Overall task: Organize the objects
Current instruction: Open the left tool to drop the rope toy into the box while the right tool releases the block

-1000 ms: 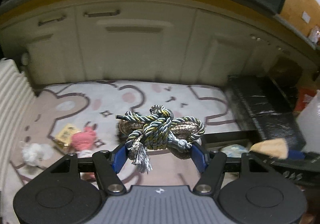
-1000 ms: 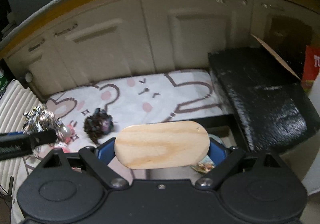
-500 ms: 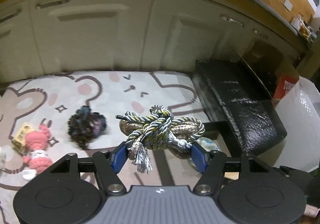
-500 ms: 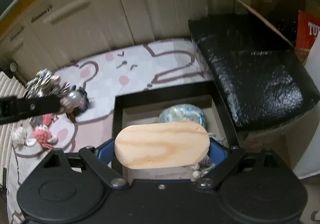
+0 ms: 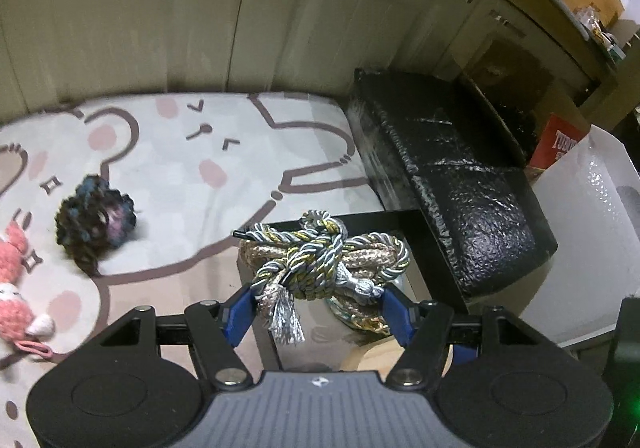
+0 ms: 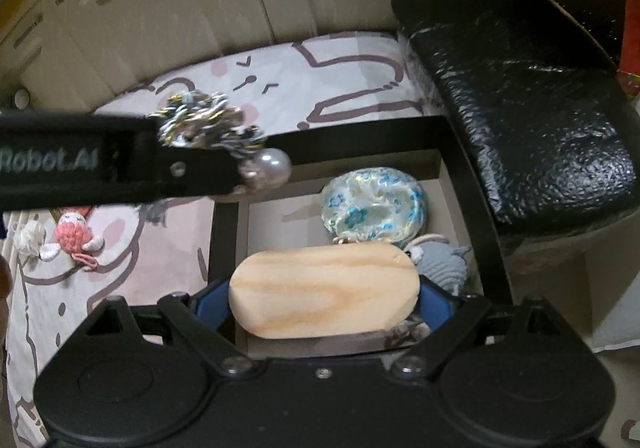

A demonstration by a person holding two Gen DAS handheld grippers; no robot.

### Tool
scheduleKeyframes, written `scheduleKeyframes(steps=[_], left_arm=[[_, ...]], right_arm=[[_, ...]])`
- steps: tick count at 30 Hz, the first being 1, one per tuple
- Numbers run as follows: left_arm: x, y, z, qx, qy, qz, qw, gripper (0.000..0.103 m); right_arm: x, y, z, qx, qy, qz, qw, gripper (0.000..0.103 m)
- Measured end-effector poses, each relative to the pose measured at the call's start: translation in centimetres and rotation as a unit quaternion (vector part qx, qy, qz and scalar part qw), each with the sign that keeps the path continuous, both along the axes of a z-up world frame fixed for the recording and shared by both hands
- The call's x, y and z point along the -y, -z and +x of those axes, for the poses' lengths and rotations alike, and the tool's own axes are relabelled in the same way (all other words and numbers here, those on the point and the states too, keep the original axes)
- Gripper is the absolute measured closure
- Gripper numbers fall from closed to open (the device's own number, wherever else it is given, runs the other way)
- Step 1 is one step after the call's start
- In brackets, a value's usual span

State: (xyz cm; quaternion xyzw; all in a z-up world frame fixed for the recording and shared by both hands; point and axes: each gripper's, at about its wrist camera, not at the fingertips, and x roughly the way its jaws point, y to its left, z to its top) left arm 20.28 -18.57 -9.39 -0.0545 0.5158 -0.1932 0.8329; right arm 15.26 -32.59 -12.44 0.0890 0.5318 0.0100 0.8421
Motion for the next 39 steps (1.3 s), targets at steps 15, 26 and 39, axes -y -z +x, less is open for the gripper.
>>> scheduleKeyframes(steps=[15, 26, 39], left_arm=[[1.5, 1.9, 1.0, -0.008, 0.039, 0.007, 0.9992, 0.018], [0.1, 1.6, 1.3, -0.016, 0.015, 0.021, 0.9995, 0.018], [-0.6, 0.9, 0.6, -0.011, 0.015, 0.035, 0.9992, 0.018]], right_arm=[[-0.6, 1.3, 0.2, -0.020, -0.009, 0.003, 1.000, 0.009], [-1.8, 2.0, -0.2, -0.030, -0.030, 0.033, 0.999, 0.000], [-1.7, 1.1, -0.7, -0.025, -0.014, 0.008, 1.000, 0.000]])
